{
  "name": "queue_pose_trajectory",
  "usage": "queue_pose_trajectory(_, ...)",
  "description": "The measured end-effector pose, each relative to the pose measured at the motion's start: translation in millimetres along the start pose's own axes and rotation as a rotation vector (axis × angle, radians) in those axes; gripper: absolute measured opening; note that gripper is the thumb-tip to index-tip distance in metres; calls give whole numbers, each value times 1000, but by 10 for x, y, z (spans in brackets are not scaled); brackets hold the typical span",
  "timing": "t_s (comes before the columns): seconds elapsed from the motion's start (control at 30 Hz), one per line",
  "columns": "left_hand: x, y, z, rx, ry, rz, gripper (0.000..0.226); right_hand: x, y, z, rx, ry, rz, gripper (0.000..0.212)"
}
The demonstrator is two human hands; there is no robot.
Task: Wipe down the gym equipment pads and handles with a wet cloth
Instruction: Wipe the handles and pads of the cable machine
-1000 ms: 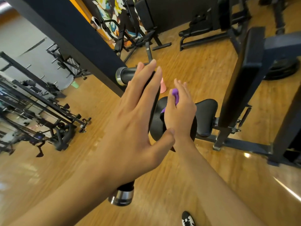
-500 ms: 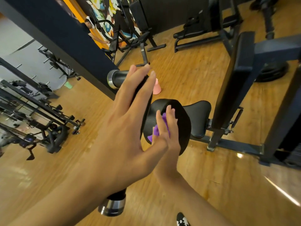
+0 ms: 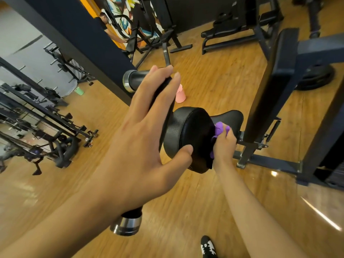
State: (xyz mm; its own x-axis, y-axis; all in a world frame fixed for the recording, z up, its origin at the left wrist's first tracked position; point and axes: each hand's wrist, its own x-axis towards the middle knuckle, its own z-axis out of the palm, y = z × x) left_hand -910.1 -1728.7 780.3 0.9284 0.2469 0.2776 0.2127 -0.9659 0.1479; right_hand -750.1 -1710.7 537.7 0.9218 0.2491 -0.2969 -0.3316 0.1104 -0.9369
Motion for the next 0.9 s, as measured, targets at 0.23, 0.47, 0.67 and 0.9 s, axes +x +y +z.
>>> queue_pose_trajectory(0.23, 9, 23, -4, 0, 12, 4, 90, -442, -281, -25, 183, -267, -405, 47)
queue_pose_trajectory(0.47, -14, 11, -16, -4, -3, -5, 89, -288, -256, 159, 36, -154, -288, 39)
queue_pose_trajectory(0.67, 27, 44, 14, 1, 32, -9, 84, -823, -341, 209, 32, -70, -555, 44)
queue_pose_trajectory(0.9, 58, 36, 16, 66, 18, 0, 89, -490, -760, 354, -53, 2, -562, 39)
